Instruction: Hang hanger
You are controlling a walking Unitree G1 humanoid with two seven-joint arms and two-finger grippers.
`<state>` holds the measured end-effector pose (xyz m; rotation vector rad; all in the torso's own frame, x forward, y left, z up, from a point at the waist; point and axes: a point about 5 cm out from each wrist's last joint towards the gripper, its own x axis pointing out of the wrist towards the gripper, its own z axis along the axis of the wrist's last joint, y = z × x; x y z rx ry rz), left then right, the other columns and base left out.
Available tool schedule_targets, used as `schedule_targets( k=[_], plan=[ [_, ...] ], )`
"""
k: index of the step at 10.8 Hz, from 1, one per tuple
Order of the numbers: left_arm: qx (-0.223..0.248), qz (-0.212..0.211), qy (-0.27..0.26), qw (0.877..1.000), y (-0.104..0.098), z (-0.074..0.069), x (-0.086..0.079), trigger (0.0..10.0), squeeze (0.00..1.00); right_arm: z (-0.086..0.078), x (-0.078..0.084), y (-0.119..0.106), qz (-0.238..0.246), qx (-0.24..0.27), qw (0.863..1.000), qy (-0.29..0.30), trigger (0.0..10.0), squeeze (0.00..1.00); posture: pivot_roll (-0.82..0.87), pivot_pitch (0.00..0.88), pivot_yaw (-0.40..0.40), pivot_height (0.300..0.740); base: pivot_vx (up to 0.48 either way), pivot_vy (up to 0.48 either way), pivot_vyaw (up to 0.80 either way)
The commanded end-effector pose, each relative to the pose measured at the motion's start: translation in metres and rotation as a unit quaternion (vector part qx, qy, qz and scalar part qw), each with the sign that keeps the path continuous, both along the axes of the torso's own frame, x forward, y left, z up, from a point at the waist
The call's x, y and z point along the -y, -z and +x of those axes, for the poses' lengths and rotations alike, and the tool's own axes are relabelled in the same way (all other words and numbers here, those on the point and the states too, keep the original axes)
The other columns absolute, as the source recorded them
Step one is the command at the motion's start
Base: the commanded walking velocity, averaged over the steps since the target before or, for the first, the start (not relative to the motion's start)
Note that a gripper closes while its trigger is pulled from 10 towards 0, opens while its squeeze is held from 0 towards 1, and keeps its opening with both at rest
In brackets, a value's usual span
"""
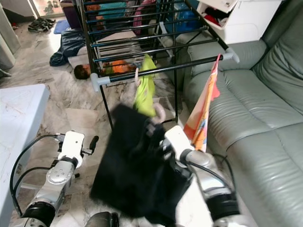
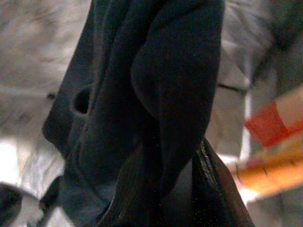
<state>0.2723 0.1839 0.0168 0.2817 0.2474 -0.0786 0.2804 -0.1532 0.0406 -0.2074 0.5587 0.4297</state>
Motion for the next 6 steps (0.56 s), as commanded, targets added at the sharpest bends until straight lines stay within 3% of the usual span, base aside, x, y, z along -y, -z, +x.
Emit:
schedule_targets(
  k=[1, 4, 6],
  plan=[
    [-0.003, 0.009, -0.006, 1.0, -0.001, 0.003, -0.003, 10.0, 0.0, 0.014, 0.012, -0.013, 0.001, 0.035, 0.996, 0.077, 10.0, 0.0, -0.04, 0.0, 0.004, 0.74, 0.0, 0.0, 0.0],
    [-0.004, 0.007, -0.004, 1.0, -0.001, 0.004, -0.003, 10.0, 0.0, 0.017, 0.007, -0.015, 0.004, 0.056, 0.995, 0.082, 10.0, 0.0, -0.04, 0.0, 0.004, 0.74, 0.0, 0.0, 0.0],
    [-0.002, 0.01, -0.001, 1.0, -0.004, 0.008, -0.004, 10.0, 0.0, 0.02, -0.011, -0.013, 0.007, 0.063, 0.997, 0.046, 10.0, 0.0, -0.04, 0.0, 0.002, 0.74, 0.0, 0.0, 0.0]
  ],
)
